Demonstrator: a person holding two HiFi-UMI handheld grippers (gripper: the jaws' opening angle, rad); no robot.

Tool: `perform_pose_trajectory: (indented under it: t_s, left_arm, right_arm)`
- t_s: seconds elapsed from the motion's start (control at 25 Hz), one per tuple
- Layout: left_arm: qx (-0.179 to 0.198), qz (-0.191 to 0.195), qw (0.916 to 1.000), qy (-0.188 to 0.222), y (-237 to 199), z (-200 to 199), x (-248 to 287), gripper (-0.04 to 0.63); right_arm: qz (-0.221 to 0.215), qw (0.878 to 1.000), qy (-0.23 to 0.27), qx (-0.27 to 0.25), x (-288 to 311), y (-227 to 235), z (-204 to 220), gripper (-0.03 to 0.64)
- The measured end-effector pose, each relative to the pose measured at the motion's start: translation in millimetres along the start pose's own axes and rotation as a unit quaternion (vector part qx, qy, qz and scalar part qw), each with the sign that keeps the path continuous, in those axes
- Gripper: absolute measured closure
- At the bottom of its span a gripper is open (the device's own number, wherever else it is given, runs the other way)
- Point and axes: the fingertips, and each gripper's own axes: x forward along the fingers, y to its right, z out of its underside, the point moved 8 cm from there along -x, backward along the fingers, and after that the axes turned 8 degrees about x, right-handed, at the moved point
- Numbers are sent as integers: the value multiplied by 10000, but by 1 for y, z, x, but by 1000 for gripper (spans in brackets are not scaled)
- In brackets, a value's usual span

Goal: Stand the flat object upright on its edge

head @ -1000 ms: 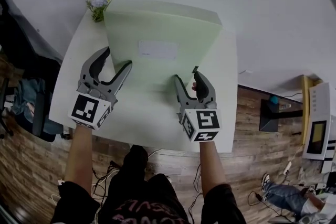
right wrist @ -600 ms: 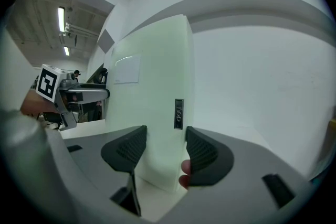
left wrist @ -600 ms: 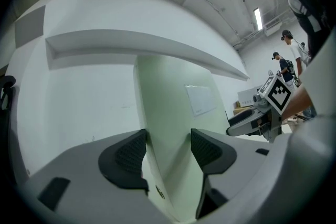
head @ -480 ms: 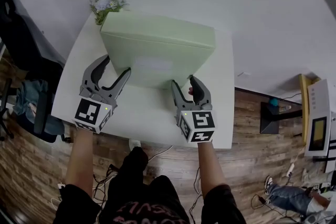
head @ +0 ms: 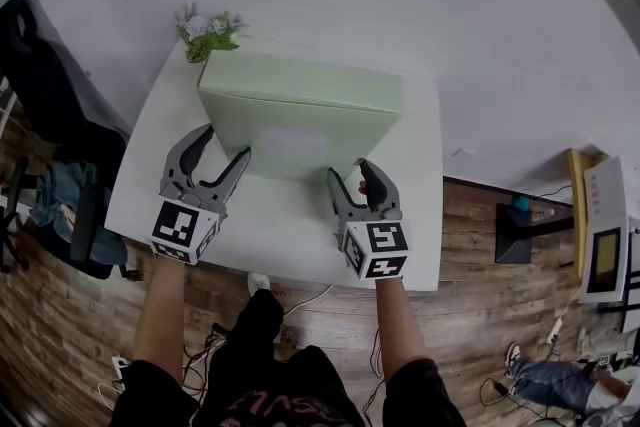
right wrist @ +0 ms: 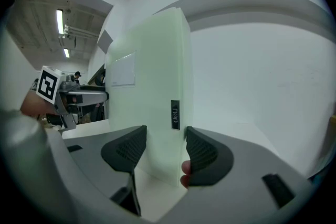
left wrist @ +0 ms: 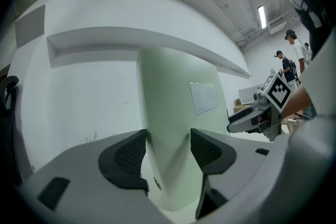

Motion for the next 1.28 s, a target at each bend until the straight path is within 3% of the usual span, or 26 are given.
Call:
perform_pose_trajectory:
  t_s: [0.44, 0.68, 0.88, 1.08, 1.28]
  left_arm:
    - [-437, -309, 9978, -392, 14, -5, -38, 319]
    - [-451, -342, 9970, -537, 57, -33, -67, 322]
    - [-766, -714, 9929, -568, 90, -61, -98, 448]
    - [-931, -949, 9891, -629, 122, -87, -132, 560]
    - [-934, -998, 9889, -579, 164, -124, -162, 577]
  right_arm:
    - [58, 9992, 109, 381, -44, 4, -6, 370]
    - [155, 9977, 277, 605, -97, 2, -19, 444]
    - [250, 9963, 356, 740, -148, 1, -27, 537]
    - [36, 9959, 438, 789, -198, -3, -35, 567]
    - [-21, 9958, 411, 815, -251, -4, -38, 581]
